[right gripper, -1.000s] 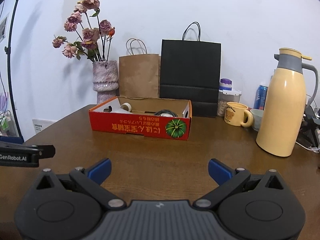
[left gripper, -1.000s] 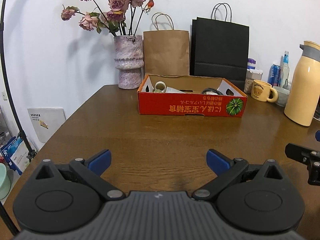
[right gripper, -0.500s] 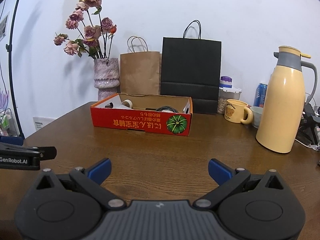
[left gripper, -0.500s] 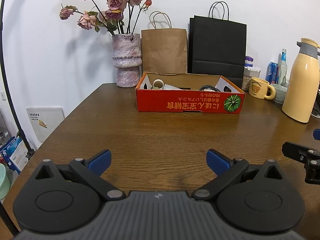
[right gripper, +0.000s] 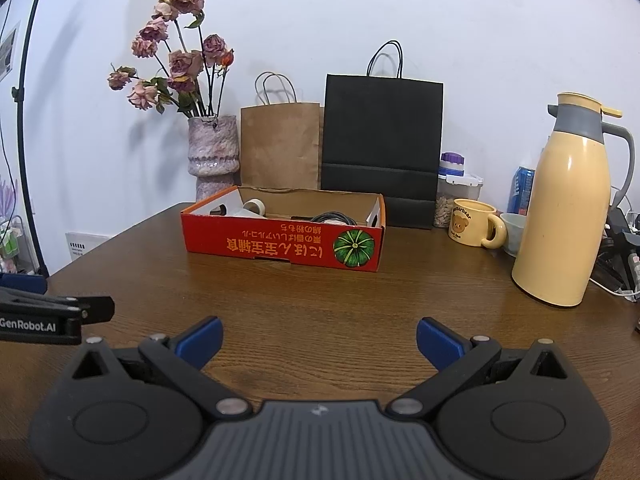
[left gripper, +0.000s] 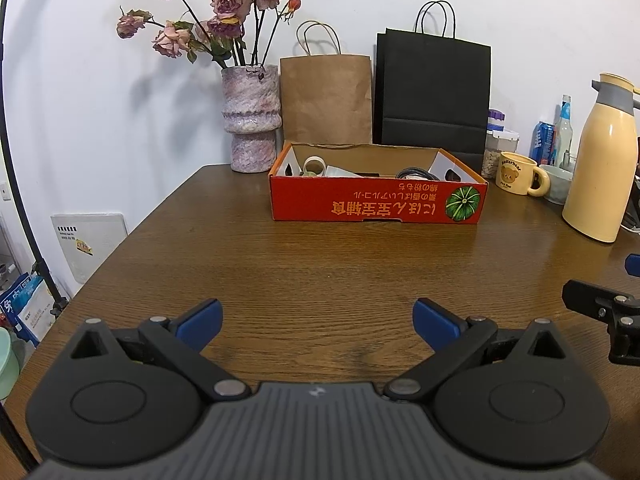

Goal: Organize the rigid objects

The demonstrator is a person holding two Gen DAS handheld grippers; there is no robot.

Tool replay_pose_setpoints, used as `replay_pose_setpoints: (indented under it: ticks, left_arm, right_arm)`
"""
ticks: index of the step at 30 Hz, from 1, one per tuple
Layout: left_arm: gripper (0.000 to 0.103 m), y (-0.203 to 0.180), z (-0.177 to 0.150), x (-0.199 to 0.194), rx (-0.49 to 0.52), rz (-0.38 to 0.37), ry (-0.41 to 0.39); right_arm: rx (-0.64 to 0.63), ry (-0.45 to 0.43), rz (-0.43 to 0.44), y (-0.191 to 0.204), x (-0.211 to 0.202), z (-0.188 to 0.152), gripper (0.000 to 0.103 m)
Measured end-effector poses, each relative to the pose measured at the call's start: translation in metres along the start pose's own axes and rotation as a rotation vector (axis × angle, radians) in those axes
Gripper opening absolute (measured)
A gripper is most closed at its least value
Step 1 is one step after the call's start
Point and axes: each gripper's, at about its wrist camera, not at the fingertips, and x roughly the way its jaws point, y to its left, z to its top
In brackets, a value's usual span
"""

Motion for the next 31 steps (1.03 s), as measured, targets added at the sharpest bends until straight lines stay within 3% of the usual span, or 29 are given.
replay_pose_setpoints:
  ticks: [31]
  left_arm:
    - [0.103, 0.0010, -0.0001, 0.0010, -0.004, -0.027, 0.006]
  right_arm:
    - [-0.013, 0.012, -0.001, -0.0006, 0.0025, 0.0035, 0.103]
